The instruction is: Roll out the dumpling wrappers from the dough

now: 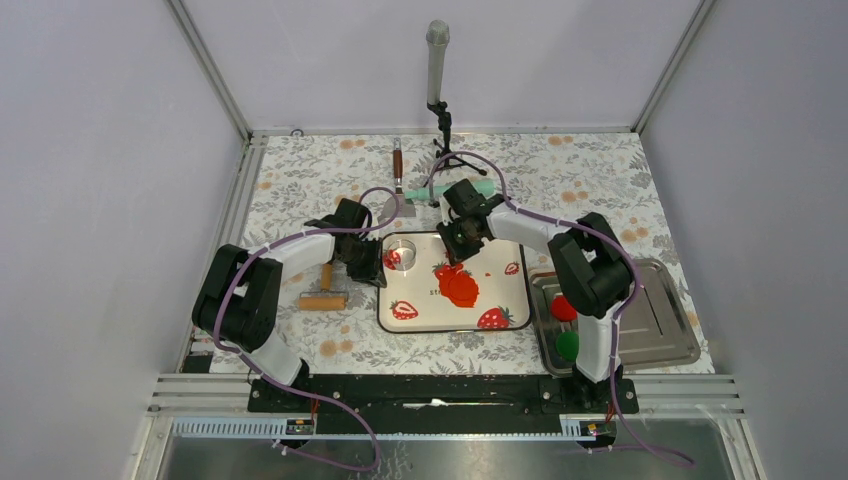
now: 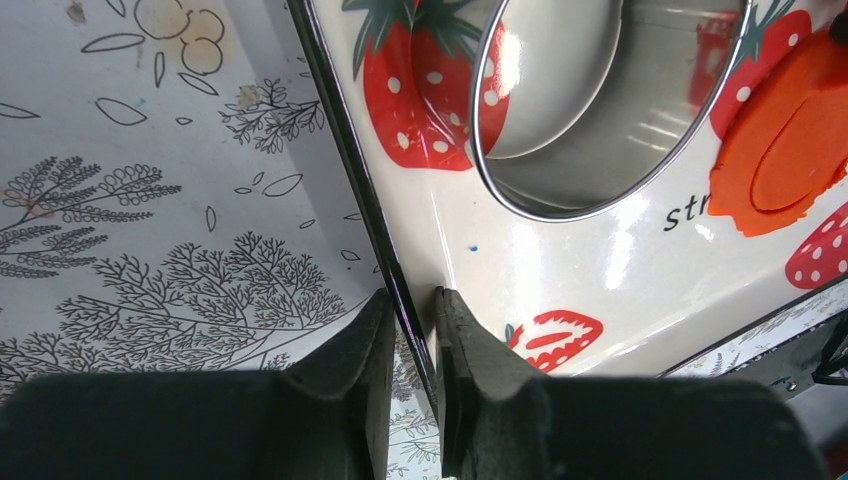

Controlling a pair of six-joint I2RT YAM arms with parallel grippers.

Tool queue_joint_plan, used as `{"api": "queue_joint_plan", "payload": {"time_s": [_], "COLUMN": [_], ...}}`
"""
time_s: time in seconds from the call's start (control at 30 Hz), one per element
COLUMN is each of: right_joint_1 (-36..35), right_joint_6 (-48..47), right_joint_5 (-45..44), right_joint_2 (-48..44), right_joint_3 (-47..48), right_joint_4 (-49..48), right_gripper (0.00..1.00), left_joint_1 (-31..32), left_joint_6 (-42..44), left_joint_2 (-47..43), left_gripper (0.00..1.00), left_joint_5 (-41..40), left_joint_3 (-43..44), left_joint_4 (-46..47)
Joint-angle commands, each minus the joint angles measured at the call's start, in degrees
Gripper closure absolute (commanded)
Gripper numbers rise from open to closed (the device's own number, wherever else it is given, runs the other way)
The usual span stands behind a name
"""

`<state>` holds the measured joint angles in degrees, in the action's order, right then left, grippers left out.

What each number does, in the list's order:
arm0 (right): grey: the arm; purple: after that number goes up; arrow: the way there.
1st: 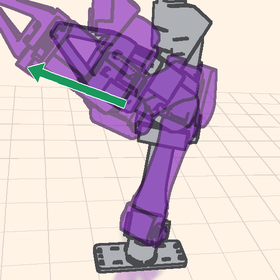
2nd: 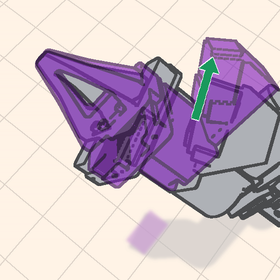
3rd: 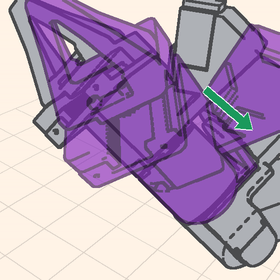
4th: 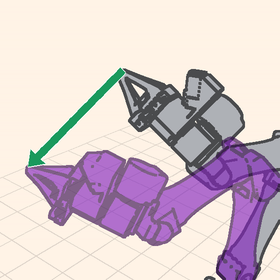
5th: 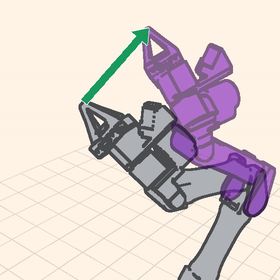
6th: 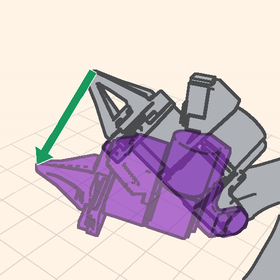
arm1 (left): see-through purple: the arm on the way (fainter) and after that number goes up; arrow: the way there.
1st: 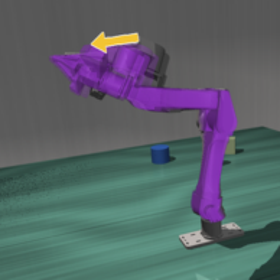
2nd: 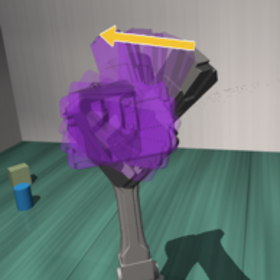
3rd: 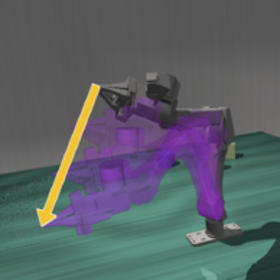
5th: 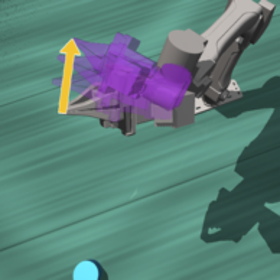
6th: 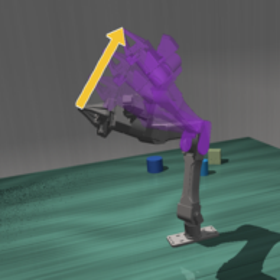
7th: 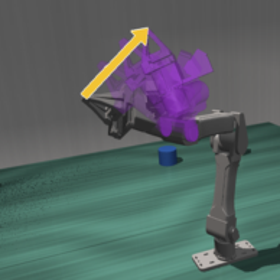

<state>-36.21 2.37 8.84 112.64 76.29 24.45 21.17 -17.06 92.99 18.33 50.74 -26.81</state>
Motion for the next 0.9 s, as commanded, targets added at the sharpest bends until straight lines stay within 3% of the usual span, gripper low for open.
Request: {"api": "queue_joint_plan", "payload": {"time_s": [0.0,0.53,0.87], "right_joint_1": [-2.8,-9.2,-8.6], "right_joint_6": [-0.5,2.4,0.3], "right_joint_5": [7.8,22.4,17.0], "right_joint_2": [-4.3,-17.1,-31.7], "right_joint_3": [2.7,-5.5,-11.6], "right_joint_4": [1.2,2.2,7.8], "right_gripper": [0.76,0.77,0.77], "left_joint_1": [-0.3,-2.1,-2.2], "left_joint_6": [0.9,3.1,4.9], "left_joint_2": [-1.7,0.0,0.4], "left_gripper": [0.98,0.98,0.97], "left_joint_5": [0.0,-1.0,0.0], "left_joint_3": [-0.1,2.1,3.7], "left_joint_4": [1.2,0.1,0.0]}}
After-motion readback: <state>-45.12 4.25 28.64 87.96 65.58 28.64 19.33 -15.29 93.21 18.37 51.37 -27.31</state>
